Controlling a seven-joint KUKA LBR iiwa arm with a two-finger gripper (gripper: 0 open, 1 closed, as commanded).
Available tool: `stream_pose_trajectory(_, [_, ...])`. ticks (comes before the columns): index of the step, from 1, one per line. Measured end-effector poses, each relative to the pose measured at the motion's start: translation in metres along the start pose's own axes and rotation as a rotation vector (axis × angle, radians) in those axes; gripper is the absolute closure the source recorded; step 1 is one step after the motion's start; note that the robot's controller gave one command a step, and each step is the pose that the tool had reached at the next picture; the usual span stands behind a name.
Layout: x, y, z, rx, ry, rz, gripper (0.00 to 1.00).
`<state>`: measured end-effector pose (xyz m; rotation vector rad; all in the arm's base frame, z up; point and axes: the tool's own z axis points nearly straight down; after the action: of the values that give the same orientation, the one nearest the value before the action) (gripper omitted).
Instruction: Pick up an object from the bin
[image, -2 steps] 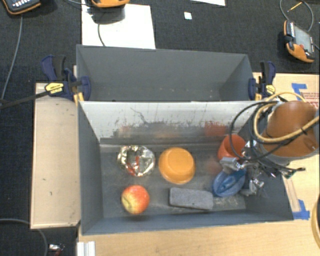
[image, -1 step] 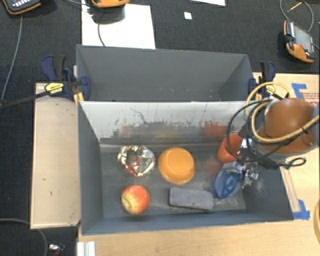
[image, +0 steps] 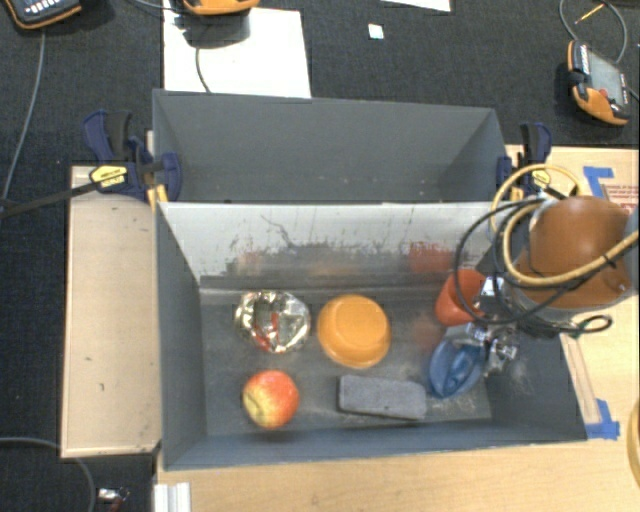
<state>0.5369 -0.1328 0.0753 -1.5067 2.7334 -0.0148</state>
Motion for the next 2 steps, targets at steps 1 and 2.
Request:
stream_pose_trajectory(1, [0.001,0.002,-0.008,-0.006,0.003,0.000,1.00])
stream_pose_trajectory(2, [0.001,0.002,-0.030,-0.006,0.002,0.005,1.00])
